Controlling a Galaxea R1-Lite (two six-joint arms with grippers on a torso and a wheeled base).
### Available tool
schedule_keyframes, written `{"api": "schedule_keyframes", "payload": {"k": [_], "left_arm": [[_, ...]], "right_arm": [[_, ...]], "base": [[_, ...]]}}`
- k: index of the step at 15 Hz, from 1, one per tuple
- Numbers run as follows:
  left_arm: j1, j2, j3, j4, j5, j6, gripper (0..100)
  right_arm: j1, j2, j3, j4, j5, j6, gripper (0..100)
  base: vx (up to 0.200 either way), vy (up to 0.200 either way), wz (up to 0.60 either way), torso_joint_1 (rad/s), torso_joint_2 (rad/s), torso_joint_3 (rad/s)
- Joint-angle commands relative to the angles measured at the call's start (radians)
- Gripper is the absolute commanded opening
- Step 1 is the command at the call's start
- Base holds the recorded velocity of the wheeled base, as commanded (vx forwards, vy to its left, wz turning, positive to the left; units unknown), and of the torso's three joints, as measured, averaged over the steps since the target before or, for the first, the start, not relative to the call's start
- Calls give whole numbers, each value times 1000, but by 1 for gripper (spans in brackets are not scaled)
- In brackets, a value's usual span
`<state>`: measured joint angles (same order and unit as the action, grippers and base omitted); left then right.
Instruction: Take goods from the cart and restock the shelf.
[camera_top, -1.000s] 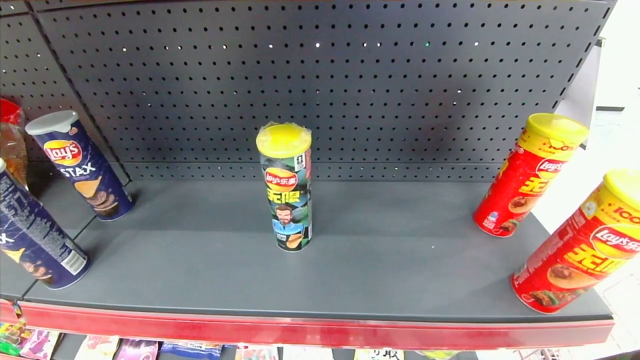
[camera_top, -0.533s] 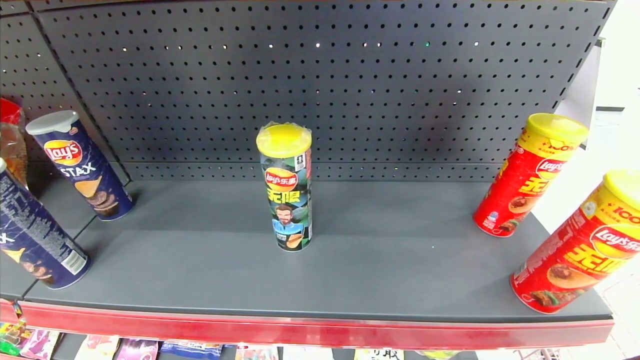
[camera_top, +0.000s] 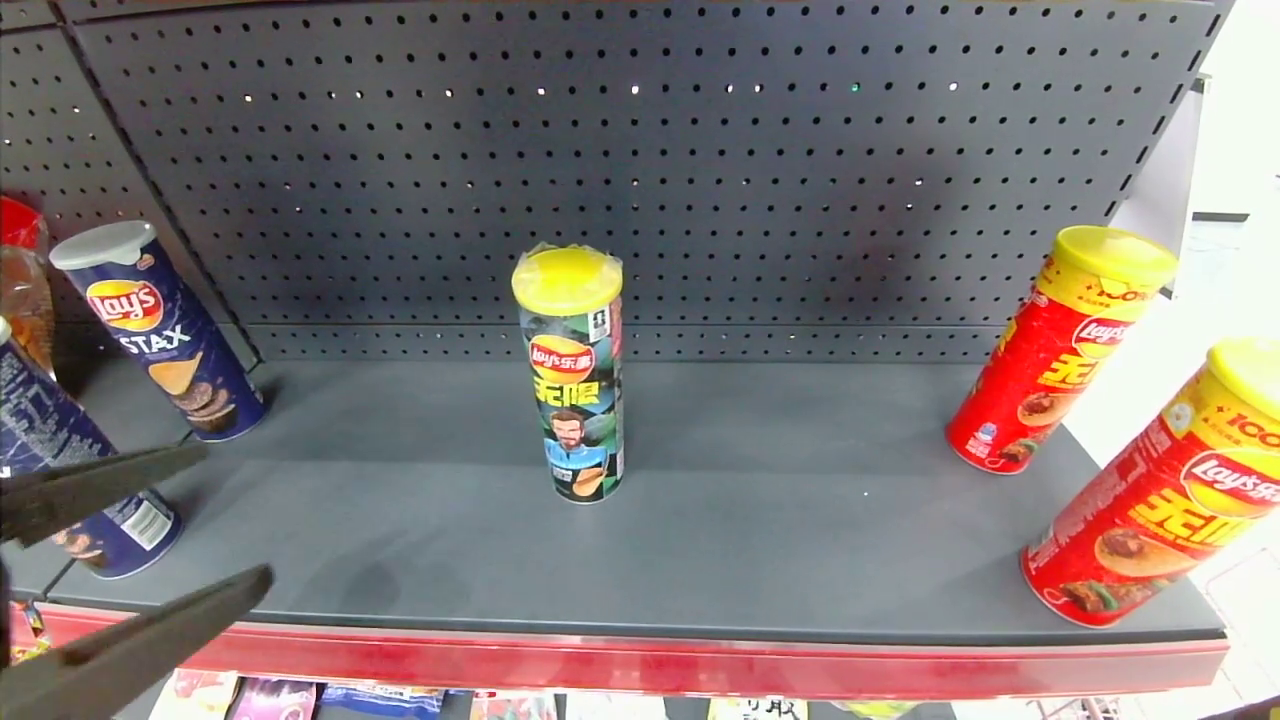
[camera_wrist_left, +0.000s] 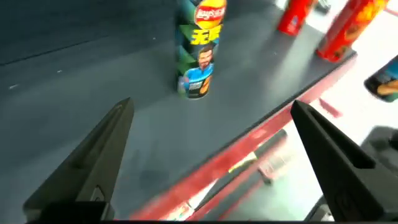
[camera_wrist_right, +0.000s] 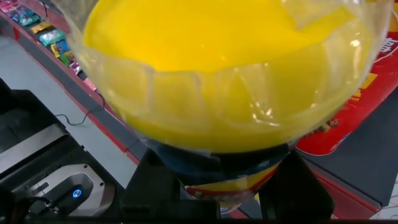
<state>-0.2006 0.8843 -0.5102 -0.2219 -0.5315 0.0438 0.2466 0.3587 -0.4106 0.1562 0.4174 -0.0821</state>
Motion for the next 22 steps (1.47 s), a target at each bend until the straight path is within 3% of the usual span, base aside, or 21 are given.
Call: {"api": "schedule_keyframes", "payload": {"k": [1,2,3,6,8,11,13,16,22], "left_arm": [[-25,383,-152,-96,-78,100,100],[-25,383,-152,-96,-78,100,100],[-25,484,-232,-99,-128,157,100],[-25,588,-340,-103,-193,203,100],[-25,633,-381,-103,-262,211,100],[-39,679,-410,-105,-266,231,100],[-82,745,-456,-105,-263,238,100],[-121,814,-534,-105,-257,237,100],[-151,915,-643,-119,-268,231,100]], "right_arm": [[-1,3,-2,0,0,-1,0],[-1,3,-2,0,0,-1,0],[-1,0,-7,2,-3,2,0],[-1,3,-8,-1,-3,8,0],[-1,3,-14,2,-5,8,0],[-3,3,-16,2,-6,10,0],[-3,5,-19,2,-6,10,0],[-4,5,-19,2,-6,10,0],[-6,5,-19,2,-9,10,0]], "base": [[0,0,0,0,0,0],[0,0,0,0,0,0],[0,0,0,0,0,0],[0,0,0,0,0,0],[0,0,0,0,0,0],[0,0,0,0,0,0],[0,0,0,0,0,0],[0,0,0,0,0,0],[0,0,0,0,0,0]]}}
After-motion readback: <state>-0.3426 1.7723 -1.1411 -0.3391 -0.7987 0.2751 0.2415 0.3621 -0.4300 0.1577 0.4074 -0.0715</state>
